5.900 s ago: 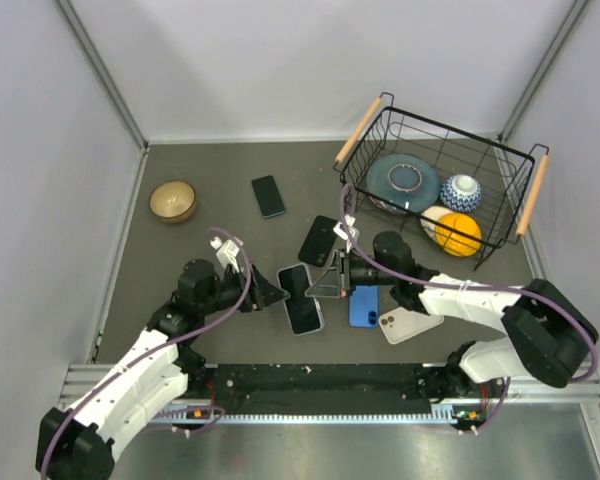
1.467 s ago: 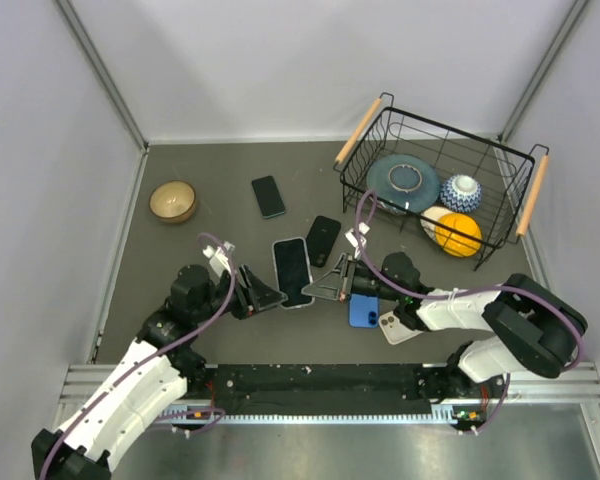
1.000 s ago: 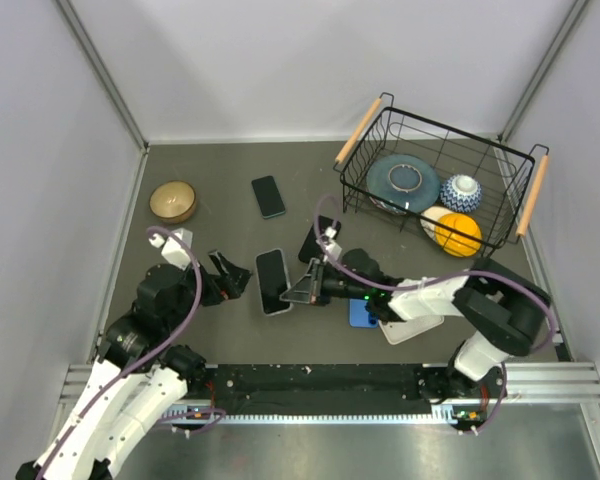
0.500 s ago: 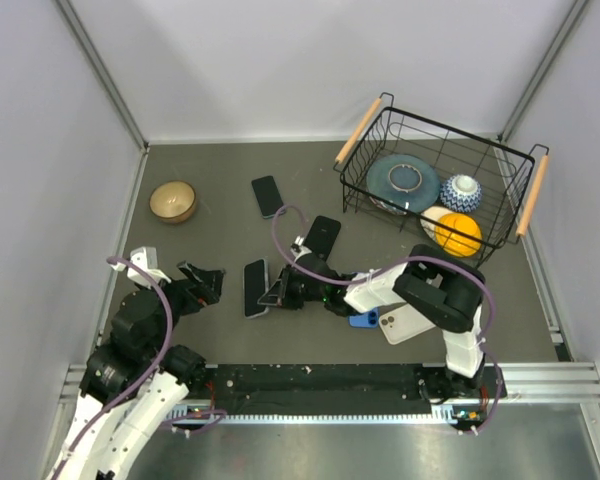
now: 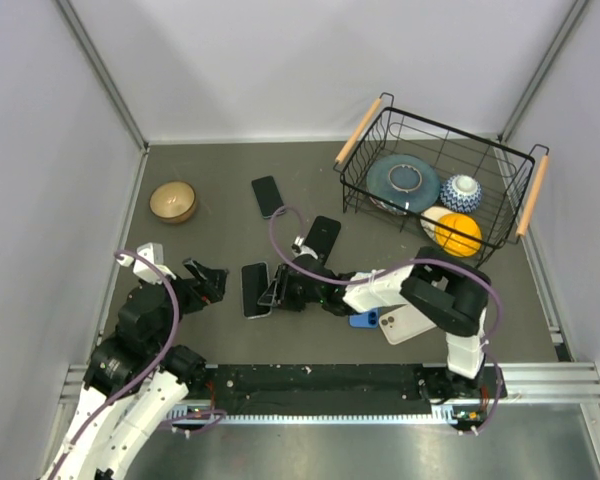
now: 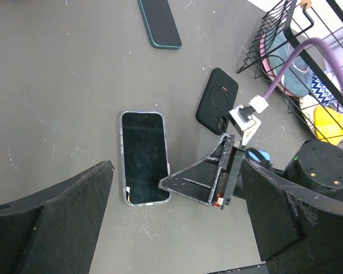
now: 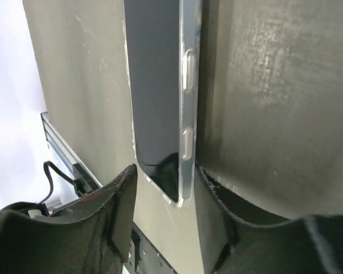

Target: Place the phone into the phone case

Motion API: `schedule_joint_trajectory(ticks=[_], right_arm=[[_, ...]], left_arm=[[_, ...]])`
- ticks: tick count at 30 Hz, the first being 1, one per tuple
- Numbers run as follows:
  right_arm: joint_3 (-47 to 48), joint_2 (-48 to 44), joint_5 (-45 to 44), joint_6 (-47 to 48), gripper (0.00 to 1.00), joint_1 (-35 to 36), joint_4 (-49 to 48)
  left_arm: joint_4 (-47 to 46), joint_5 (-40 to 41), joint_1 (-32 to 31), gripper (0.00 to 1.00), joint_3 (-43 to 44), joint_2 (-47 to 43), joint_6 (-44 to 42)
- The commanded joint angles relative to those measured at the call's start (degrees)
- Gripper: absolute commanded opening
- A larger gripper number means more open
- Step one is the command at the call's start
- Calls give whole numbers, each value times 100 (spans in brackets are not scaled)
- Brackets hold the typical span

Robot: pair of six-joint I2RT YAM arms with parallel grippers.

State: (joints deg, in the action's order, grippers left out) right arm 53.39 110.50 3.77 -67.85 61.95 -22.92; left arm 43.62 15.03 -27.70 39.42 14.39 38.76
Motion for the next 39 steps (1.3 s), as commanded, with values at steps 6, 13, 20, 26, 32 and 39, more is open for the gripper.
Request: schedule_joint_trajectory(ticks=[6, 13, 20, 26, 32, 39], right_arm=[[-196, -1793, -1255, 1334, 57, 19, 1939], [-776, -3463, -2432, 1758, 99, -34, 3844], [-1821, -5658, -2996, 1741, 99, -43, 4664], [-2472, -6856, -3233, 1635, 99, -60, 5060], [-2596, -7455, -3444, 1495, 98, -69, 5613], [-2763, -7201, -3383, 1003, 95, -87, 5702]], left_arm=[[-239, -219, -7, 99, -39, 169, -141], [-468, -1028, -7, 99, 74, 1229, -545], [-1416, -1423, -33, 98, 207, 3164, -1002], [-2129, -1081, -542, 98, 785, 4887, -888], [-2866, -1711, -929, 93, 1322, 6092, -678], [-3674, -2266, -982, 88, 1235, 6584, -466]])
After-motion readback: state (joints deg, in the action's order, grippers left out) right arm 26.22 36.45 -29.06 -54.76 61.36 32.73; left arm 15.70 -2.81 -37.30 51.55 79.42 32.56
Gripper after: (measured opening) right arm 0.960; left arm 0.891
